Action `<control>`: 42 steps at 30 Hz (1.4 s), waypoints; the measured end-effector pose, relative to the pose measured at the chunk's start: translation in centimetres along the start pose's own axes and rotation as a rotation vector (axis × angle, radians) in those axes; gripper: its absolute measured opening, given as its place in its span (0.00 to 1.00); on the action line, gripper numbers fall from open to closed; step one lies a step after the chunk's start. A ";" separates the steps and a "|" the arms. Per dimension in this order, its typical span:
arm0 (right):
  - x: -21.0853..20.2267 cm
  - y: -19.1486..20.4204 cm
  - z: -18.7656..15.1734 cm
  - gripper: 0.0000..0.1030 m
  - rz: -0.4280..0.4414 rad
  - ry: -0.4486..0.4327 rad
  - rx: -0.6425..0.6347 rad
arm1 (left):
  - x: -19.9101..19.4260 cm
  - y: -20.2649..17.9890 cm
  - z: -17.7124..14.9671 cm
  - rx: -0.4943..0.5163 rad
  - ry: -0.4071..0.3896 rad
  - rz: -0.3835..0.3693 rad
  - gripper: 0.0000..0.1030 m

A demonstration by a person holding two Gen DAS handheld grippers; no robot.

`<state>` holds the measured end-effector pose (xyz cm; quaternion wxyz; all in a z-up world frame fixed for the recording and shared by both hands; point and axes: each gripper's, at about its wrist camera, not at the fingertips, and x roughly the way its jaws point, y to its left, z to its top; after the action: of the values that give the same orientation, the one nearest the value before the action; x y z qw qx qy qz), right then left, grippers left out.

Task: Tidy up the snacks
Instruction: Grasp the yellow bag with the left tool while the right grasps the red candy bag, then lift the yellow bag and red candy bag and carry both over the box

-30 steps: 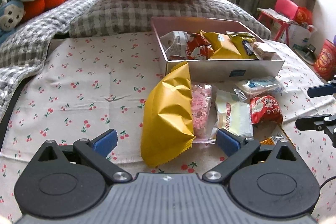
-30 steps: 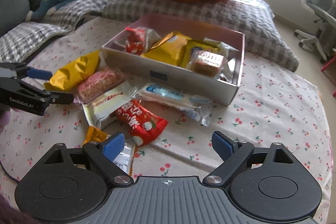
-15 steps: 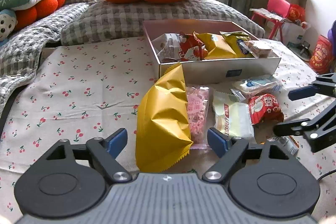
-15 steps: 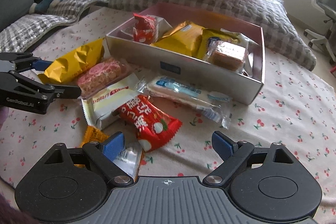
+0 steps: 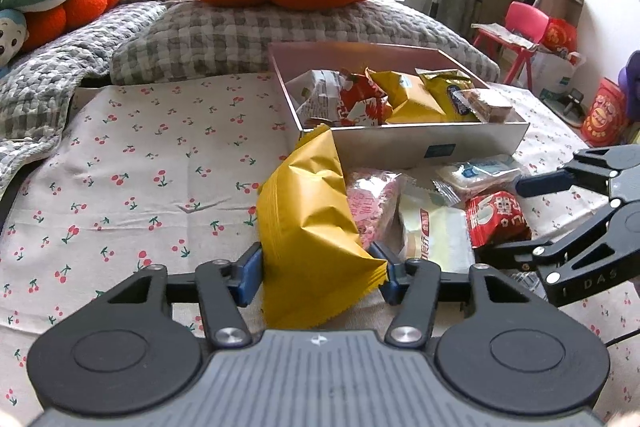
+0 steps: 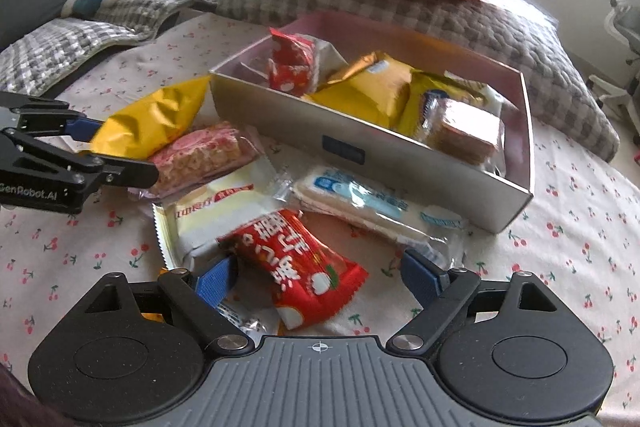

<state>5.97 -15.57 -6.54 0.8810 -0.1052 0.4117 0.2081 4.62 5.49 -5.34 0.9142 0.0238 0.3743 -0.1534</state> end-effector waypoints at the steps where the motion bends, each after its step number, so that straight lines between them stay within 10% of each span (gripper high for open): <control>1: 0.0 0.1 0.0 0.83 0.002 -0.001 -0.007 | 0.0 0.1 0.0 -0.004 0.000 0.001 0.49; 12: -0.4 0.2 0.1 0.44 0.026 0.008 -0.030 | -0.4 0.1 0.4 -0.012 0.003 0.013 0.44; 42: -3.6 -2.0 2.4 0.41 0.033 -0.096 0.104 | -3.1 0.9 3.6 -0.146 -0.103 0.011 0.40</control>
<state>6.46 -17.48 -2.22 0.9005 -0.0425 0.3806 0.2061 5.27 6.62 -0.73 0.9323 -0.0488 0.3371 -0.1219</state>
